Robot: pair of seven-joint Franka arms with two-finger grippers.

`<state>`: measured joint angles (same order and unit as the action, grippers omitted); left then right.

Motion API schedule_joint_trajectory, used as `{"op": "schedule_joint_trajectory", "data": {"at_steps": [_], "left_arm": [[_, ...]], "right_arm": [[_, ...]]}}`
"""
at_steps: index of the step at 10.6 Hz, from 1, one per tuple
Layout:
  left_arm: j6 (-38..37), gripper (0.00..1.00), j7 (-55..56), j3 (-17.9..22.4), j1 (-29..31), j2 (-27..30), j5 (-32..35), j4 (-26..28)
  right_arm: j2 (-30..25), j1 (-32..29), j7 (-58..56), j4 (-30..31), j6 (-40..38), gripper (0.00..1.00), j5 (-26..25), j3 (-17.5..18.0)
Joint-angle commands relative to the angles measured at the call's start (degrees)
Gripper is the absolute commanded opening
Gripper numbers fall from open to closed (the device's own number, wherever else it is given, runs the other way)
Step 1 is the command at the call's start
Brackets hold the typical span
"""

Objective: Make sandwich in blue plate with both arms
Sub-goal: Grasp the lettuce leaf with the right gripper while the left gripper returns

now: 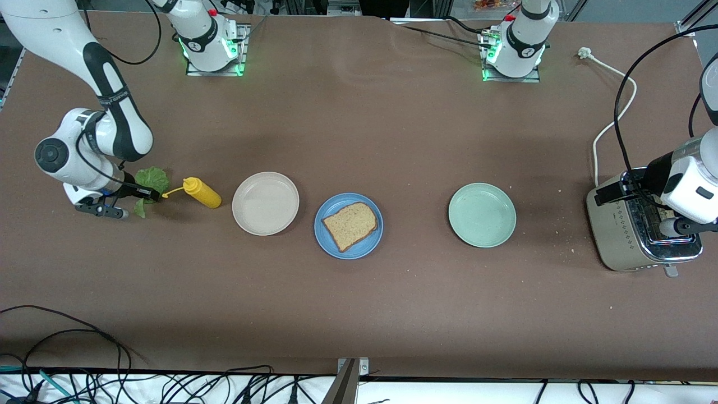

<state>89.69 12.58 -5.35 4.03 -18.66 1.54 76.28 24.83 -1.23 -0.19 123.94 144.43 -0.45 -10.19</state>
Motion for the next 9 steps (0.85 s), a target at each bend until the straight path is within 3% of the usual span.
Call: {"op": "schedule_joint_trajectory", "data": {"at_steps": [1, 3, 5, 7, 9], "left_arm": [[0.31, 1.0, -2.2, 0.95, -1.21, 1.52, -0.92, 1.42], [0.31, 1.0, -3.18, 1.22, -2.27, 1.61, -0.92, 1.94], [0.23, 1.0, -6.49, 8.05, -7.09, 1.96, -1.62, 2.73], [0.23, 1.0, -7.39, 8.16, -6.67, 2.75, -1.89, 4.05], [0.23, 1.0, -7.48, 8.25, -6.67, 2.58, -1.98, 4.05]], "right_arm": [[-0.13, 0.0, -0.78, -9.56, -13.78, 0.11, 0.71, 0.08], [-0.57, 0.0, -0.69, -16.5, -25.53, 0.11, 0.71, 0.08], [-0.57, 0.26, 0.27, -25.37, -40.38, 0.11, 1.06, 0.34], [-0.57, 0.61, 4.73, -32.5, -51.13, 0.11, 1.94, 1.22], [-0.57, 1.58, 10.88, -38.92, -58.09, 0.12, 1.94, 4.46]]}}
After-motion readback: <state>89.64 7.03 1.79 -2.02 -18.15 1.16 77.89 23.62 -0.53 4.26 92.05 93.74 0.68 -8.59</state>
